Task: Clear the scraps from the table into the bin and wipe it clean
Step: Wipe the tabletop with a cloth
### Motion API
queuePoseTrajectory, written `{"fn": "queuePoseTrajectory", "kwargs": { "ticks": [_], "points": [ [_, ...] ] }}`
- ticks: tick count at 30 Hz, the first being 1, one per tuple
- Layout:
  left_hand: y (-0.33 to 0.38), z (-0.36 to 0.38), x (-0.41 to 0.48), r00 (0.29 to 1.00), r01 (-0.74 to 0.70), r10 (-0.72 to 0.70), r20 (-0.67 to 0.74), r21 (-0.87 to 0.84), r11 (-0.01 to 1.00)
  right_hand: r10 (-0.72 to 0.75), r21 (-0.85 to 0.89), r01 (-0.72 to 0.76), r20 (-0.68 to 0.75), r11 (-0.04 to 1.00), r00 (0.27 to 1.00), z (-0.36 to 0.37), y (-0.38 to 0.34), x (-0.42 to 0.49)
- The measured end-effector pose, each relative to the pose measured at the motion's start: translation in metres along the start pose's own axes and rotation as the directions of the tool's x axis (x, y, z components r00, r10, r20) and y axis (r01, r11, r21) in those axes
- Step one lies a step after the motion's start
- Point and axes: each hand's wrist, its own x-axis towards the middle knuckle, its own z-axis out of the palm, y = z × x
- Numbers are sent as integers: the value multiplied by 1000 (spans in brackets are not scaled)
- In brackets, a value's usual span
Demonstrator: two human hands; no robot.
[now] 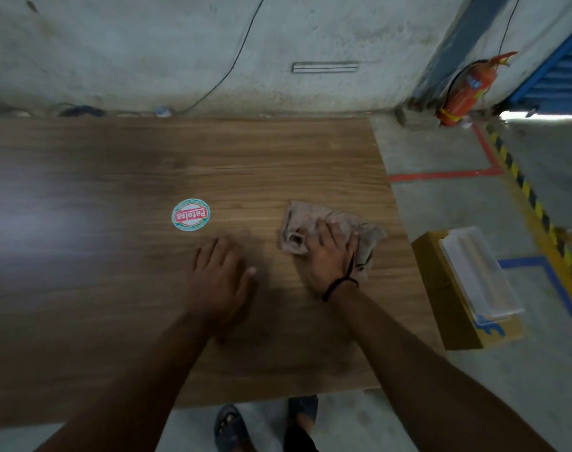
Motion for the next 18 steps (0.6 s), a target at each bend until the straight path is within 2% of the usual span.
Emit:
{"fn": "queuePoseTrajectory", "kwargs": {
  "ticks": [5, 7, 11, 13, 15, 18],
  "points": [
    [23, 21, 76, 1000, 19, -19, 11, 32, 999, -54, -6, 54, -28, 999, 998, -4, -5, -11],
    [22, 31, 82, 999, 8, -10, 36, 37, 999, -60, -12, 60, -24, 998, 998, -9, -3, -14],
    [16, 41, 82, 1000, 0, 0, -2, 47, 999, -113, 3, 113, 56, 994, 992, -10, 5, -21],
    [16, 41, 82, 1000, -8, 9, -23, 42, 999, -141, 60, 141, 4, 988, 990, -15, 19, -20],
    [17, 42, 83, 1000, -8, 9, -21, 38, 999, -48, 113, 51, -33, 992, 998, -29, 40, -11],
    [16, 43, 83, 1000, 4, -4, -13, 31, 1000, 156, 68, -152, -52, 986, 986, -47, 79, 15]
  ]
}}
